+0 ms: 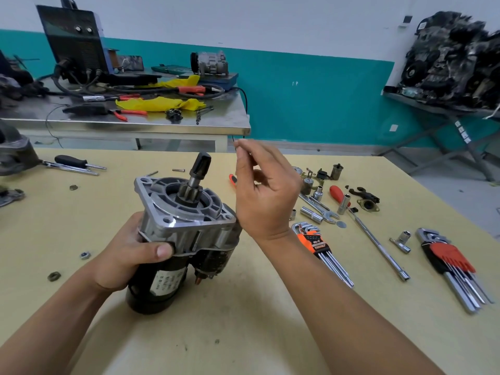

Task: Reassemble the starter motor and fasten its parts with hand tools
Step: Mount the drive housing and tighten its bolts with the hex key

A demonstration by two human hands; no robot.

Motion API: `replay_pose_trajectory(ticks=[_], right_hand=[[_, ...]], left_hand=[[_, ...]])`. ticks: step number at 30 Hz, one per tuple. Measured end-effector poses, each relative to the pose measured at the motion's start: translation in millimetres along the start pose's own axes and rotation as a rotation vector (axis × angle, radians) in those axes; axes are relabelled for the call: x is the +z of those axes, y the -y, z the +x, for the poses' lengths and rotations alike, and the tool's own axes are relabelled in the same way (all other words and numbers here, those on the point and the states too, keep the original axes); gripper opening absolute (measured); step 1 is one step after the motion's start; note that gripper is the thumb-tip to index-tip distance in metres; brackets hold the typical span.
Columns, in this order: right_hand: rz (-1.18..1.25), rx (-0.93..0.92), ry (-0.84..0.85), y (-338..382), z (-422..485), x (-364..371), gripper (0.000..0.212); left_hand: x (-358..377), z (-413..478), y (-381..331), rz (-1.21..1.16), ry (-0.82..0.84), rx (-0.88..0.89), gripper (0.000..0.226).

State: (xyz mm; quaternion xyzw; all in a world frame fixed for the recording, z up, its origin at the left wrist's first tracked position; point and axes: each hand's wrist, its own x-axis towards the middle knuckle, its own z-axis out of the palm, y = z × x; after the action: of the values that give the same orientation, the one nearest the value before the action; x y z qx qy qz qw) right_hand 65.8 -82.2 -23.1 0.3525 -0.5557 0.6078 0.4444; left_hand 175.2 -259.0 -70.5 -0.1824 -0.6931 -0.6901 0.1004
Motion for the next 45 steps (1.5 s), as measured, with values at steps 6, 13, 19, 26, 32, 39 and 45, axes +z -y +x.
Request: replay_pose_trajectory(ticks=[6, 13, 19, 26, 32, 39, 45], right_hand=[[0.170, 0.140, 0.138, -0.1, 4.9, -12.1, 0.029], [0.603, 0.721, 0.252, -9.6, 22.3, -24.2, 0.018], [0.635, 0.789, 0.271, -10.7, 36.1, -27.1, 0.018], [0.579, 1.058, 0.434, -9.5, 49.2, -30.0, 0.018], [1.004, 1.213, 0.402, -11.5, 36.0, -28.0, 0.019], [0.820, 0.996, 0.031, -4.7, 19.3, -11.9, 0.010], [0.241, 0.574, -0.210, -1.3, 10.7, 1.4, 0.017]], left_hand=[[-1.0, -0.1, 0.0, -0.016, 0.001, -0.007, 0.054], [-1.4, 0.4, 0.3, 0.000, 0.015, -0.005, 0.055], [-1.4, 0.0, 0.1, 0.002, 0.017, -0.008, 0.056], [-2.2, -0.1, 0.8, -0.006, -0.016, -0.010, 0.056], [-2.2, -1.2, 1.5, -0.028, -0.055, -0.023, 0.055], [-1.6, -0.4, 0.9, -0.030, -0.063, -0.028, 0.054], [0.9, -0.7, 1.5, -0.032, -0.069, -0.012, 0.051]])
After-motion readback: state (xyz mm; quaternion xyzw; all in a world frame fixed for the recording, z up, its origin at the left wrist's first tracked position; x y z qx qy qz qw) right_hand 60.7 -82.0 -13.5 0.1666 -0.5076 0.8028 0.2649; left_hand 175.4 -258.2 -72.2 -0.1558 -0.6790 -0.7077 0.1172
